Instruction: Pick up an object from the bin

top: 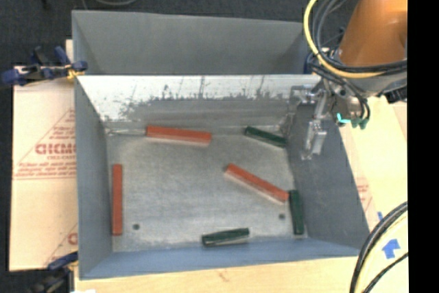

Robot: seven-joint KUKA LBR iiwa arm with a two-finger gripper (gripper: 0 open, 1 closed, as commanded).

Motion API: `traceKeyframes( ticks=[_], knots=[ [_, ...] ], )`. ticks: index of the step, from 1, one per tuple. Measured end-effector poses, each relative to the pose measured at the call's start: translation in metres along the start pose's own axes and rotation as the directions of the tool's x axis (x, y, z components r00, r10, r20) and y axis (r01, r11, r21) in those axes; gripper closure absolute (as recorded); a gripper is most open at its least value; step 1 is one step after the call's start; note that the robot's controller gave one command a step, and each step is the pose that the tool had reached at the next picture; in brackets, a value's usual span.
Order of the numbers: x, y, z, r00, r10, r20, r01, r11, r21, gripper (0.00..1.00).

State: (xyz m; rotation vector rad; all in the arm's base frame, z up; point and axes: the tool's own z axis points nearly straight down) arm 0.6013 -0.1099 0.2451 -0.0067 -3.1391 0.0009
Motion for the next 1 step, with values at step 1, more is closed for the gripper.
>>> traceKeyframes(
  ticks=[1],
  knots=[
    [0.0829, 0.0084, 0.1785, 0.994, -0.109, 0.0, 0.109, 0.994, 0.0, 0.0]
  ],
)
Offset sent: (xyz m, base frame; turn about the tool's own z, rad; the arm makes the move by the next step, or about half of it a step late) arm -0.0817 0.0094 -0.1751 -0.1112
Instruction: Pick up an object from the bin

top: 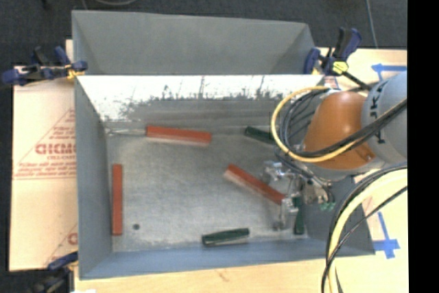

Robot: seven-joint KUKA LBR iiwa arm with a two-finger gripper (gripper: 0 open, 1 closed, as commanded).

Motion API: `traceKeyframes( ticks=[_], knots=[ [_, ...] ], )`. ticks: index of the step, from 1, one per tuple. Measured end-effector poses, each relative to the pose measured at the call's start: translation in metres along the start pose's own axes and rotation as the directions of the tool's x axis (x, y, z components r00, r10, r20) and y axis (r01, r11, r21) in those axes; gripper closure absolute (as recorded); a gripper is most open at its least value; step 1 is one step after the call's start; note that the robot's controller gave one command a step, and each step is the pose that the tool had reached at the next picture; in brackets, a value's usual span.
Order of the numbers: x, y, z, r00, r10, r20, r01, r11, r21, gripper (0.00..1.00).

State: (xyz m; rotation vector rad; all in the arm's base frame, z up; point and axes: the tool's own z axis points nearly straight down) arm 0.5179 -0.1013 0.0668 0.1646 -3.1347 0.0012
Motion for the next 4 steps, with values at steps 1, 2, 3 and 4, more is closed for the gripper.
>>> traceKeyframes(
  ticks=[1, 2, 3, 4],
  knots=[
    [0.022, -0.015, -0.004, 0.988, -0.155, 0.006, 0.155, 0.988, 0.003, 0.0],
    [-0.035, 0.032, -0.005, 0.989, -0.144, 0.014, 0.144, 0.99, 0.002, 0.0],
    [-0.032, 0.028, -0.004, 0.99, -0.142, 0.008, 0.142, 0.99, 0.002, 1.0],
    [-0.038, 0.035, -0.153, 0.993, -0.121, 0.015, 0.121, 0.993, 0.005, 1.0]
  ],
)
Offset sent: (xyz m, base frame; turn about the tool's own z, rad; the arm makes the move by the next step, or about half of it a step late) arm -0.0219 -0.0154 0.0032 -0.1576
